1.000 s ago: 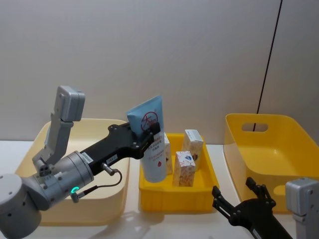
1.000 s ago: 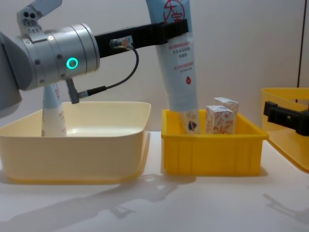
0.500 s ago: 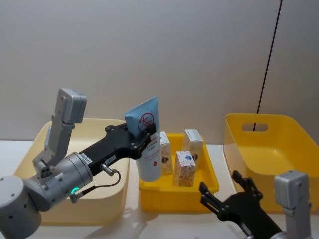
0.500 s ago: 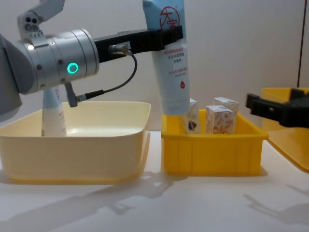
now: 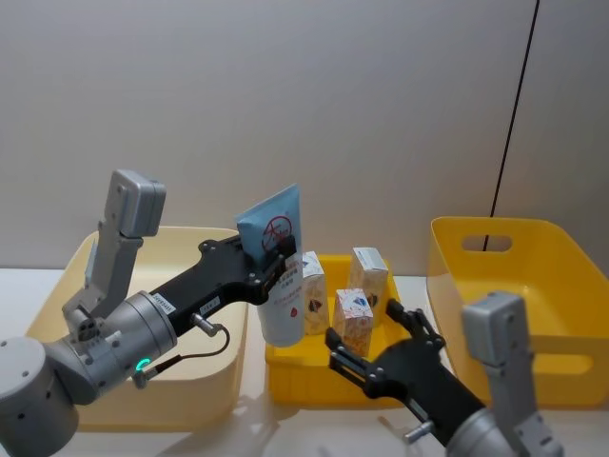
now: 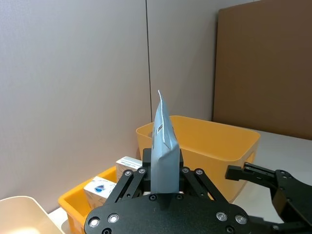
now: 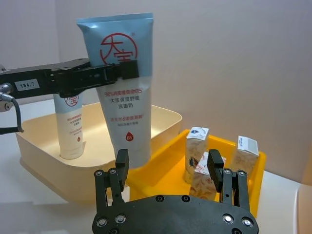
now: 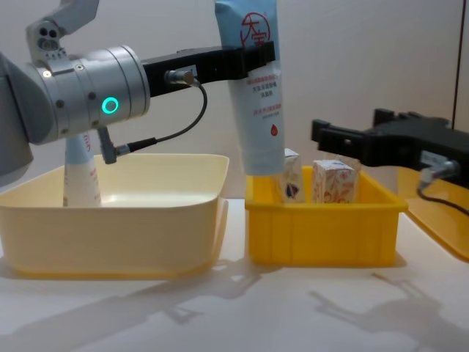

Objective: Bimanual collaborative sorting of washing and personal care products

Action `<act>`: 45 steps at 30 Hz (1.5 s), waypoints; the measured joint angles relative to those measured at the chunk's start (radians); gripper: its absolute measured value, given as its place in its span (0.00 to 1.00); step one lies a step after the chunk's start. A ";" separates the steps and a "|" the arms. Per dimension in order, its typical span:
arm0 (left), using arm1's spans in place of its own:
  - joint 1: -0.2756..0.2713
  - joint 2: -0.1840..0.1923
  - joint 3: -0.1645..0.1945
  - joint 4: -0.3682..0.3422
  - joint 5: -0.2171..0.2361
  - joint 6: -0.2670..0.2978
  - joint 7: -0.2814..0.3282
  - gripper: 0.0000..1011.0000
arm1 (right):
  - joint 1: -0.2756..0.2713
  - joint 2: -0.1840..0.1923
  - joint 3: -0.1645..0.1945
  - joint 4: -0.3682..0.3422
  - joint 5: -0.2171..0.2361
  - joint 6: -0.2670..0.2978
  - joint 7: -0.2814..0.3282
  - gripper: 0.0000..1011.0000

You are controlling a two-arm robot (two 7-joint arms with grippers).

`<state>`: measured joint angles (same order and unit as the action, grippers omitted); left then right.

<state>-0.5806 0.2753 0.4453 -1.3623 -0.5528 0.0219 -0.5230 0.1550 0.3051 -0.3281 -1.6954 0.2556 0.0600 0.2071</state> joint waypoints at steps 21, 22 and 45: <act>0.000 0.000 0.001 0.001 0.003 -0.002 0.005 0.23 | 0.122 -0.095 -0.093 0.117 -0.141 0.033 -0.057 0.99; 0.000 0.000 0.001 0.001 0.003 -0.002 0.005 0.22 | 0.126 -0.100 -0.096 0.125 -0.146 0.032 -0.060 0.99; 0.000 0.000 0.001 0.001 0.003 -0.002 0.006 0.23 | 0.228 -0.207 -0.137 0.289 -0.218 0.010 -0.099 0.93</act>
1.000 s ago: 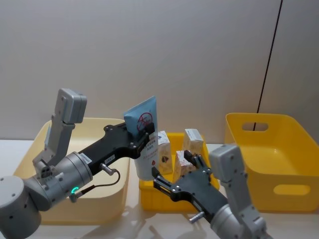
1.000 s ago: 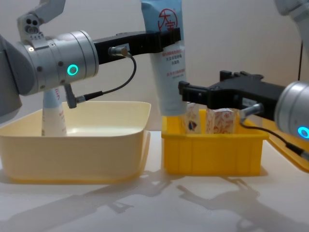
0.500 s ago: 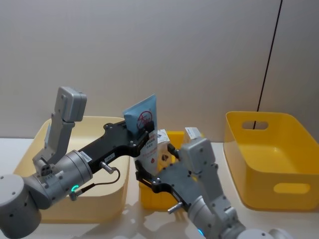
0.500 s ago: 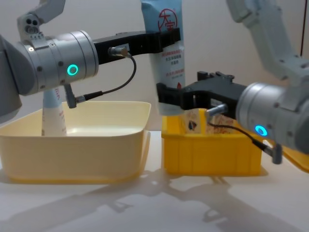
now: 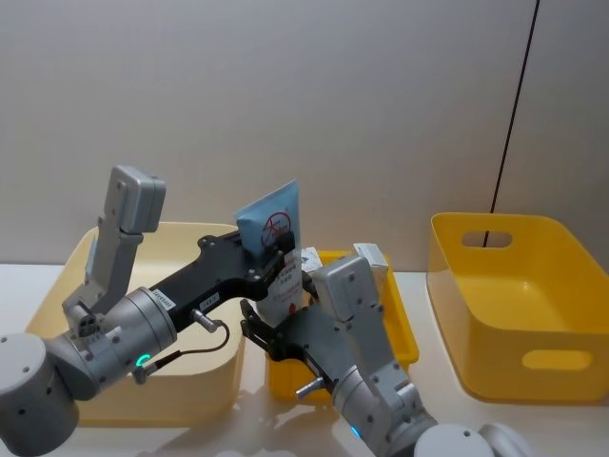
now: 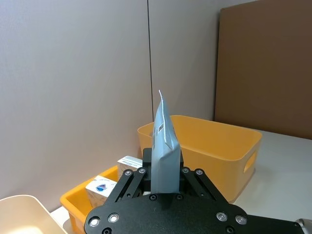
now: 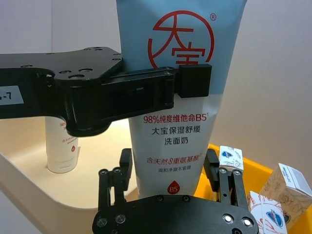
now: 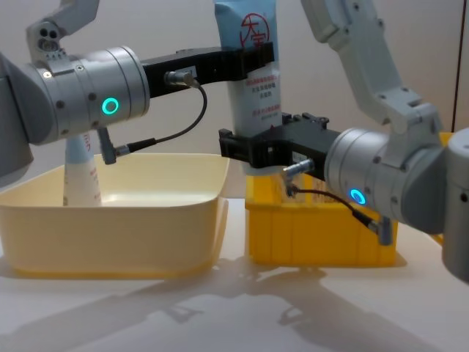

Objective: Bimanual collaborative sorting of washing and personal care products

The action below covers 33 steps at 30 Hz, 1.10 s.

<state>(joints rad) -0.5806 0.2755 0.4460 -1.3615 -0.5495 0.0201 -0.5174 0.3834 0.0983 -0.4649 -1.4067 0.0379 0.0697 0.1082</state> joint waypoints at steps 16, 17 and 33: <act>0.000 0.000 0.000 0.000 0.000 0.000 0.000 0.34 | 0.019 -0.023 -0.004 0.035 -0.010 -0.001 -0.004 0.63; 0.000 0.000 0.000 0.000 0.000 0.000 0.000 0.40 | 0.020 -0.023 -0.005 0.036 -0.011 -0.001 -0.004 0.63; 0.000 0.000 0.000 0.000 0.000 0.000 0.000 0.86 | 0.001 -0.022 0.035 0.017 -0.027 0.010 -0.056 0.59</act>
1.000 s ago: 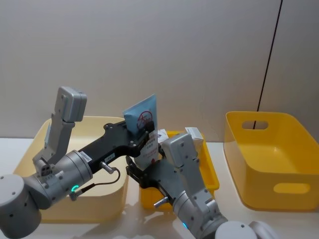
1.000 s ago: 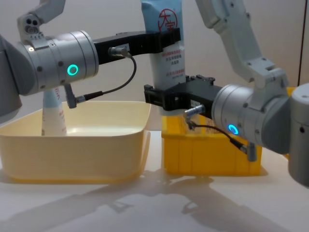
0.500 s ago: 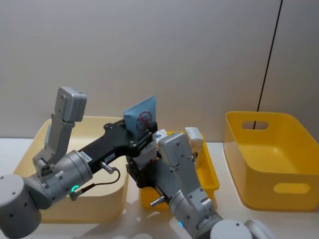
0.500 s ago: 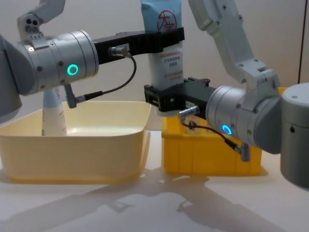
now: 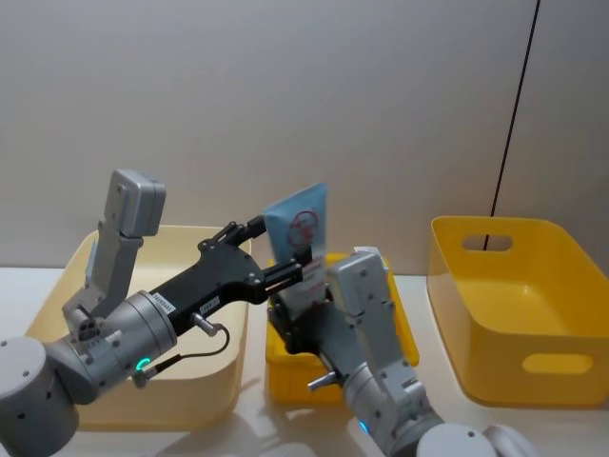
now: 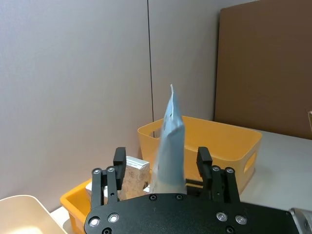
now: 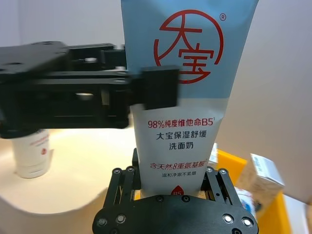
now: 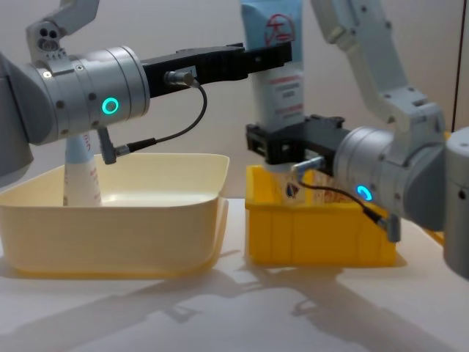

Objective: Bimanual collaborative sorting of washing and personal care products

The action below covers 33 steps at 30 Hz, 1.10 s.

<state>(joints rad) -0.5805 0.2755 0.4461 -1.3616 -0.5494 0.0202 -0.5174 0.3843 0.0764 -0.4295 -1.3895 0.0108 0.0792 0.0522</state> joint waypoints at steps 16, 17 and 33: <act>0.000 0.000 0.000 0.000 0.000 0.000 0.000 0.99 | -0.025 0.017 0.102 -0.030 -0.031 0.010 -0.117 0.59; 0.000 0.000 0.000 0.000 0.000 0.000 0.000 0.99 | -0.025 0.018 0.107 -0.031 -0.033 0.010 -0.125 0.59; 0.000 0.000 0.000 0.000 0.000 0.000 0.000 0.99 | -0.029 0.032 0.236 -0.050 -0.063 0.004 -0.259 0.59</act>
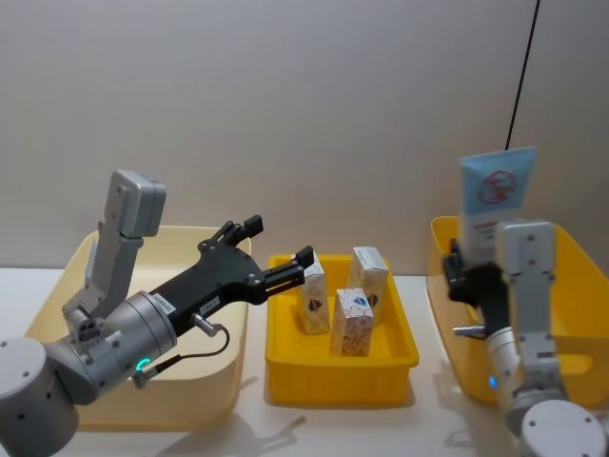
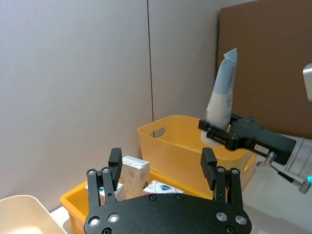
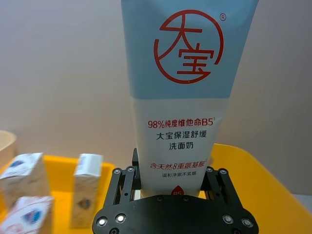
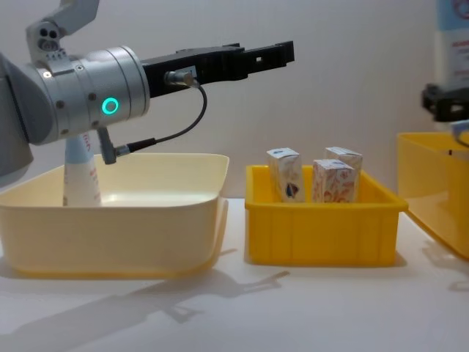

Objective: Bimanual collaborative sorting of washing and personal care products

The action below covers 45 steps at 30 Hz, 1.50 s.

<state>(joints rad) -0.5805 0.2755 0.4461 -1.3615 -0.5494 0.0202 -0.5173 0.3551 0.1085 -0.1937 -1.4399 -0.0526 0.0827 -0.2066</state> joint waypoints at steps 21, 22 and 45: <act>0.000 0.000 0.000 0.000 0.000 0.000 0.000 0.99 | 0.023 0.010 0.149 0.005 -0.032 0.061 -0.142 0.59; 0.000 0.000 0.000 0.000 0.000 0.000 0.000 0.99 | 0.024 0.011 0.153 0.005 -0.032 0.067 -0.142 0.59; 0.000 0.000 0.000 0.000 0.000 0.000 0.000 0.99 | 0.069 -0.009 0.197 0.017 0.000 0.187 -0.095 0.59</act>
<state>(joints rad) -0.5805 0.2755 0.4461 -1.3615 -0.5494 0.0202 -0.5174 0.4244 0.0993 0.0034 -1.4234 -0.0523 0.2701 -0.3020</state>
